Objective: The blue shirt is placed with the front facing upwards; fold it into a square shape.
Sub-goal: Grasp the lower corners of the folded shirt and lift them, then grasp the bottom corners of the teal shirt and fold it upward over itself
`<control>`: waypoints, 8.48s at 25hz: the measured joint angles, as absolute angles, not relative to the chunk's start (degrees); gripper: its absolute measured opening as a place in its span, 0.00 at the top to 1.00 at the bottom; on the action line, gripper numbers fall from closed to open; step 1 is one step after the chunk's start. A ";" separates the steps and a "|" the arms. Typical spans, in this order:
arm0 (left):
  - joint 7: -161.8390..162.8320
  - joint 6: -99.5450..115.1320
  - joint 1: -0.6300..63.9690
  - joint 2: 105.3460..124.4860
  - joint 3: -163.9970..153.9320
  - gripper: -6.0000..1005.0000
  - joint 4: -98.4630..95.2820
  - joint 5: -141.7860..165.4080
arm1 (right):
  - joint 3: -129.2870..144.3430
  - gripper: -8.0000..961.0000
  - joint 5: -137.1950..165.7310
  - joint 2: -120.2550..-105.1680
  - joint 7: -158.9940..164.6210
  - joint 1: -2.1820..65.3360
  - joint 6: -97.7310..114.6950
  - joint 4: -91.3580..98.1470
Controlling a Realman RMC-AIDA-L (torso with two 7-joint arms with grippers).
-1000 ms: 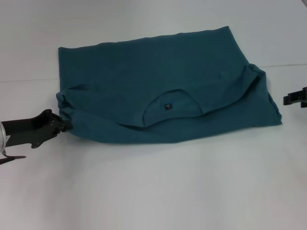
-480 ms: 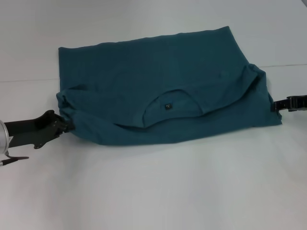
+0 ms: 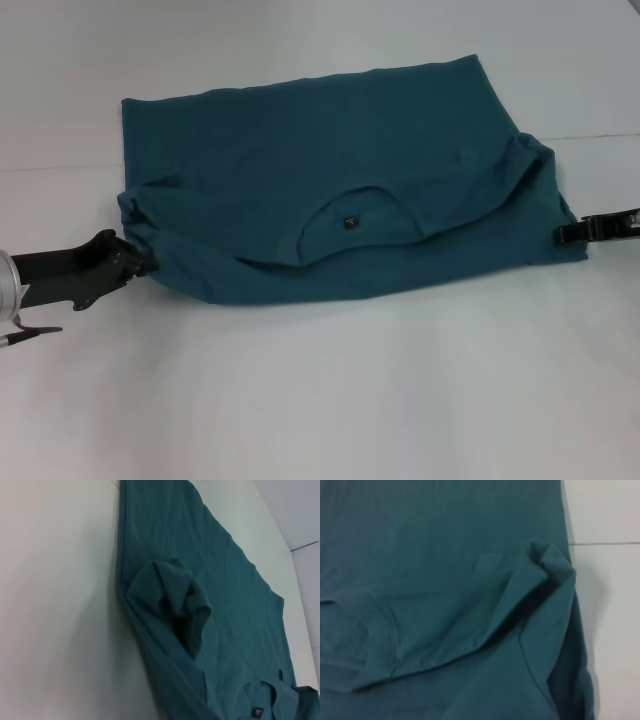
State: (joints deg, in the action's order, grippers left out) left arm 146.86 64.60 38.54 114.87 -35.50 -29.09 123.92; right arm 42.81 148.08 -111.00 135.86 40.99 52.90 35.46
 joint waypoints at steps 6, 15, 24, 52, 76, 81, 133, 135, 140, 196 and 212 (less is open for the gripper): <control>146.86 64.60 38.47 114.87 -35.50 0.98 -29.09 123.92 | 43.33 0.40 148.10 -111.27 135.90 41.31 50.94 33.68; 146.86 64.54 38.56 114.87 -35.51 0.98 -29.09 123.92 | 44.07 0.40 148.10 -111.80 135.95 41.43 49.69 33.24; 146.86 64.28 38.58 114.87 -35.51 0.98 -29.09 123.93 | 46.44 0.41 148.09 -111.97 136.50 42.20 47.17 30.69; 146.26 74.00 36.68 114.04 -36.93 0.98 -33.74 125.49 | 43.97 0.95 147.97 -111.27 139.36 40.88 64.17 42.61; 147.14 103.04 25.22 113.45 -35.97 0.98 -47.99 136.50 | 40.44 0.95 148.19 -112.63 143.92 27.96 104.43 59.72; 146.94 106.17 23.98 113.49 -35.05 0.98 -48.19 139.28 | 38.45 0.95 148.10 -112.05 142.25 25.54 107.20 59.78; 156.67 74.41 42.77 108.29 -33.90 0.98 -33.85 135.44 | 39.06 0.95 138.40 -109.75 151.80 43.06 61.25 39.17; 156.90 73.18 42.82 108.48 -33.77 0.98 -33.83 135.34 | 40.14 0.95 138.42 -109.68 152.99 43.68 59.44 38.38; 157.30 71.58 43.37 108.39 -33.62 0.98 -33.78 135.49 | 40.72 0.95 141.46 -107.95 156.32 46.33 58.18 35.92; 159.29 52.26 46.76 109.52 -36.99 0.95 -28.12 137.53 | 45.27 0.95 151.26 -109.72 160.36 53.44 41.05 27.44; 156.95 51.85 45.37 110.50 -36.13 0.88 -30.32 135.08 | 46.62 0.95 151.28 -109.87 159.53 53.86 41.34 27.85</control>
State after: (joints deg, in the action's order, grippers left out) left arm 156.95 51.85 45.37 110.50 -36.13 -30.32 135.08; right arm 46.62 151.28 -109.87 159.53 53.86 41.34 27.85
